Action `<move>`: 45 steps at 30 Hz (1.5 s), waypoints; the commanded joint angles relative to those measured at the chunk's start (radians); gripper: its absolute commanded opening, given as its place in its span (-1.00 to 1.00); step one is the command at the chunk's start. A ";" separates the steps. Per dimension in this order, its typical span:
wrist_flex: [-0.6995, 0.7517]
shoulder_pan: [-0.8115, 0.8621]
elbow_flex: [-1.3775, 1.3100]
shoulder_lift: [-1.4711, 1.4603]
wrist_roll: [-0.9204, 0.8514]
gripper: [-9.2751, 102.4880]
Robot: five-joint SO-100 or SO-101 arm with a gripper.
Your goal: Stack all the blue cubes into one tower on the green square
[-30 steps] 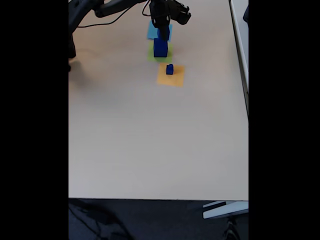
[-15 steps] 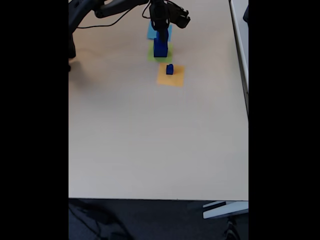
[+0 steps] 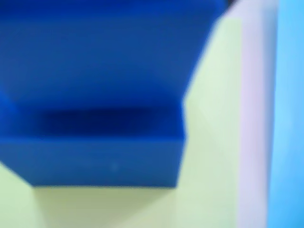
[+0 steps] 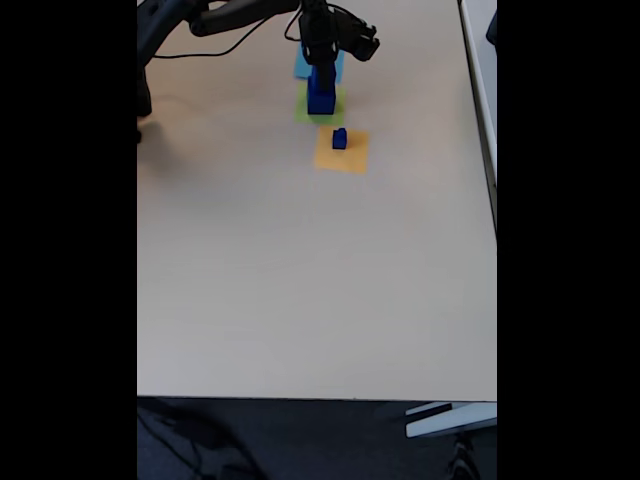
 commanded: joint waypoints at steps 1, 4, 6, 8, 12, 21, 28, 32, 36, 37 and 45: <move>-0.018 0.012 -0.008 0.063 -0.002 -0.83; -0.018 0.017 -0.008 0.064 -0.011 -0.83; -0.018 0.020 -0.008 0.066 -0.015 -0.83; -0.018 0.020 -0.008 0.066 -0.017 -0.83; -0.018 0.017 -0.008 0.066 -0.012 -0.83; -0.020 0.015 -0.009 0.064 -0.012 -0.83; -0.025 0.012 -0.011 0.061 -0.012 -0.80; -0.028 0.011 -0.011 0.060 -0.009 -0.80; -0.028 0.008 -0.012 0.058 -0.005 -0.79; -0.028 0.008 -0.012 0.057 -0.005 -0.80; -0.028 0.003 -0.009 0.055 0.002 -0.80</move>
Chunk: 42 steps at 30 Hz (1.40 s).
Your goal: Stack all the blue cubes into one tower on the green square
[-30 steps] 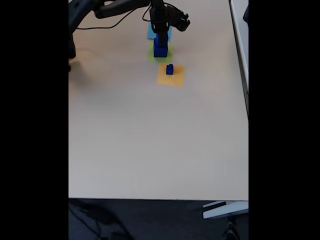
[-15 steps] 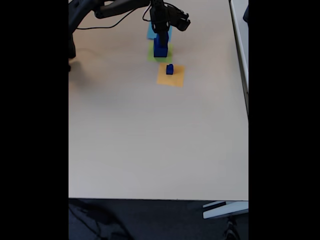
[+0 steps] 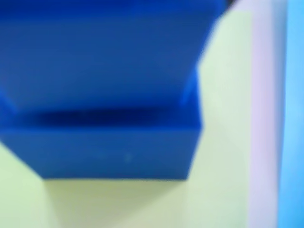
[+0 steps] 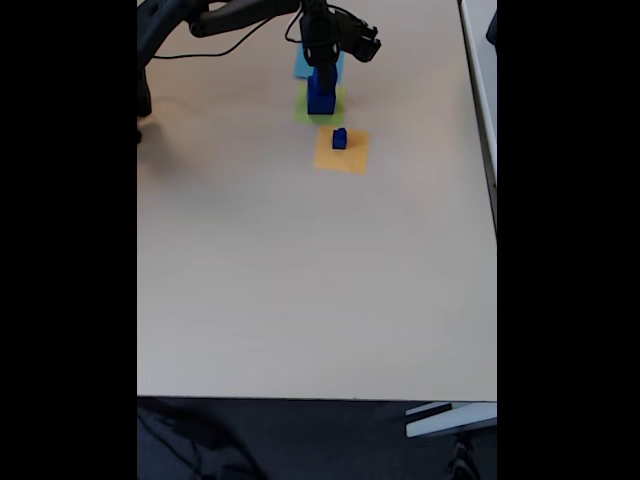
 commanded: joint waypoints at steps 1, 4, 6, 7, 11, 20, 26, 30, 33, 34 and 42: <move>-0.018 -0.005 -0.009 0.055 0.012 -0.80; -0.015 -0.006 -0.008 0.054 0.017 -0.80; -0.015 -0.006 -0.008 0.054 0.018 -0.80; -0.015 -0.006 -0.008 0.054 0.020 -0.80; -0.011 -0.008 -0.008 0.052 0.023 -0.79; -0.006 -0.009 -0.003 0.052 0.028 -0.70; -0.005 -0.011 0.002 0.052 0.034 -0.66; -0.005 -0.011 0.002 0.052 0.035 -0.62; -0.005 -0.011 0.002 0.052 0.035 -0.60; -0.005 -0.011 0.003 0.052 0.037 -0.59; 0.000 -0.012 0.006 0.052 0.048 -0.57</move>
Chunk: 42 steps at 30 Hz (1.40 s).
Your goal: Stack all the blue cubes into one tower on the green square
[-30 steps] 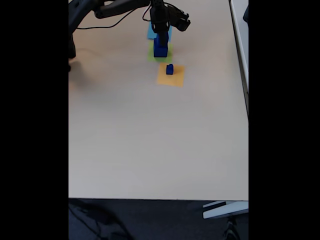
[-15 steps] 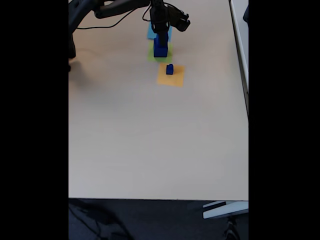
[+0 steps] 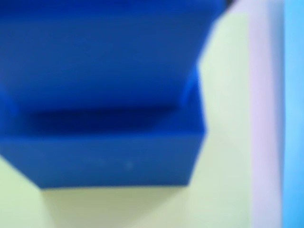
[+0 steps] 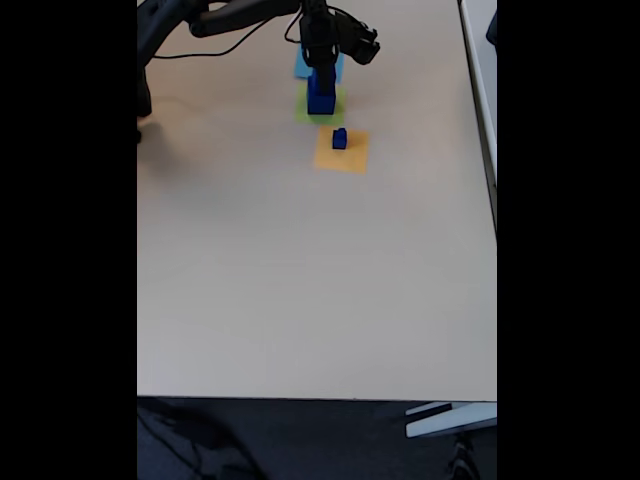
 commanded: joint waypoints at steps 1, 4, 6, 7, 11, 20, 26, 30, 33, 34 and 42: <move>0.000 -0.012 -0.005 0.052 0.011 -0.56; 0.000 -0.014 -0.003 0.052 0.014 -0.55; 0.000 -0.014 -0.002 0.052 0.015 -0.55; 0.000 -0.014 -0.002 0.052 0.015 -0.55; 0.000 -0.014 -0.002 0.054 0.015 -0.51; 0.000 -0.012 -0.002 0.054 0.012 -0.47; 0.000 -0.011 -0.002 0.055 0.006 -0.44; 0.000 -0.009 -0.002 0.058 0.003 -0.40; 0.002 -0.012 -0.005 0.066 0.002 -0.37; 0.006 -0.014 -0.005 0.071 0.006 -0.37; 0.031 -0.017 -0.002 0.169 -0.009 -0.36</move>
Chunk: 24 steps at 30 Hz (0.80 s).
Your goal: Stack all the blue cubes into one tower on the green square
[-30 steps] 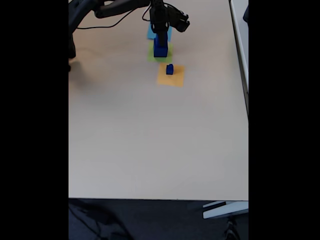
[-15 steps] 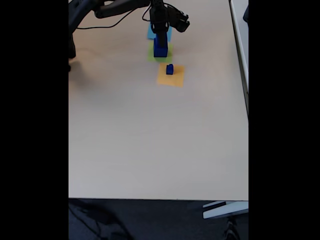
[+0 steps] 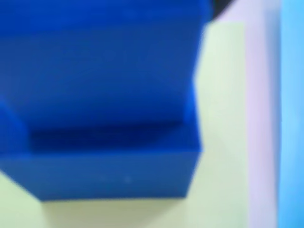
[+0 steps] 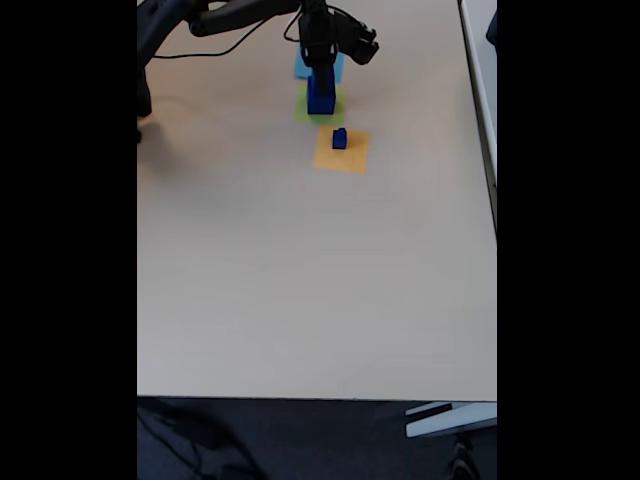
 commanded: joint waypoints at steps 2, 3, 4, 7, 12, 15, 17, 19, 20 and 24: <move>0.015 -0.011 0.012 0.206 -0.023 -0.30; 0.015 -0.008 0.026 0.238 -0.026 -0.29; 0.015 -0.005 0.035 0.270 -0.035 -0.26; 0.015 0.011 0.064 0.354 -0.074 -0.22; 0.005 0.072 0.081 0.397 -0.135 -0.22; -0.006 0.112 0.081 0.370 -0.152 -0.25; -0.015 0.132 0.066 0.341 -0.160 -0.27; -0.017 0.149 0.029 0.304 -0.176 -0.26; -0.017 0.156 0.025 0.293 -0.176 -0.26; -0.018 0.187 -0.028 0.236 -0.193 -0.27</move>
